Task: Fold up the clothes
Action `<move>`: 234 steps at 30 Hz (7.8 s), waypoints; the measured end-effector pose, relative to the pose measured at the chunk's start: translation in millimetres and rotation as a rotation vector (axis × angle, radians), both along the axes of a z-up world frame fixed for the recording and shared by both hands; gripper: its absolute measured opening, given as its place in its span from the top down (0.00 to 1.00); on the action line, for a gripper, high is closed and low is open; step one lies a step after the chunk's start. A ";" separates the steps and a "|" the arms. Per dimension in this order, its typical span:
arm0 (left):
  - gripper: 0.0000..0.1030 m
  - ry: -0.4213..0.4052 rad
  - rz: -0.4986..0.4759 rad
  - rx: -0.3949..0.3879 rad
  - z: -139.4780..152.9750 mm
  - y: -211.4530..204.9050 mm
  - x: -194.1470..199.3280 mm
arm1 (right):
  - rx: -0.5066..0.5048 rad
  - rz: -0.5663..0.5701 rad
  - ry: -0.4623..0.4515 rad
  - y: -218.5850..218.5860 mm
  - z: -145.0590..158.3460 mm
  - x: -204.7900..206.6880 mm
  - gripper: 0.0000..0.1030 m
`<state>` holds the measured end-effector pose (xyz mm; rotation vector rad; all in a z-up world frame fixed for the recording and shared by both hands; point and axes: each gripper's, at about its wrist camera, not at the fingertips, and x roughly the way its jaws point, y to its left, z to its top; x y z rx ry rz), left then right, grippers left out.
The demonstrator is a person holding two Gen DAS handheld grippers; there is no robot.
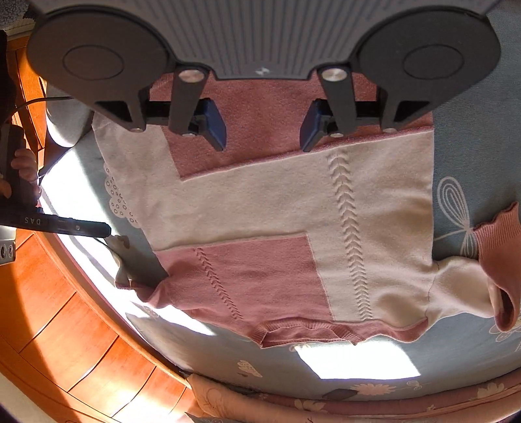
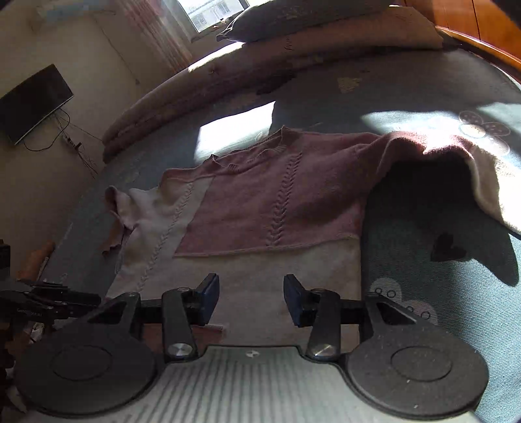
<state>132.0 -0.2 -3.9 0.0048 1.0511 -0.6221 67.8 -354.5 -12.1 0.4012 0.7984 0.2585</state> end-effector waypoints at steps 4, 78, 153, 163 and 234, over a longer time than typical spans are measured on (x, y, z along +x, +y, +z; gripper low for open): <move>0.38 -0.022 0.022 -0.033 15.4 -2.6 -9.8 | -0.017 0.031 -0.039 15.1 16.5 -16.7 0.48; 0.96 -0.103 0.321 -0.206 -60.9 93.9 124.4 | 0.247 -0.062 0.006 -69.9 -92.6 56.6 0.87; 0.72 -0.067 0.252 0.022 4.4 93.4 -2.1 | 0.014 -0.187 0.119 -65.1 -36.6 -61.1 0.71; 0.66 0.010 0.165 -0.047 -43.9 26.8 32.7 | 0.044 -0.011 0.106 9.1 -45.8 -21.2 0.67; 0.49 -0.279 -0.083 0.157 -25.6 12.4 -28.9 | -0.311 0.330 -0.051 109.1 -43.2 -31.7 0.56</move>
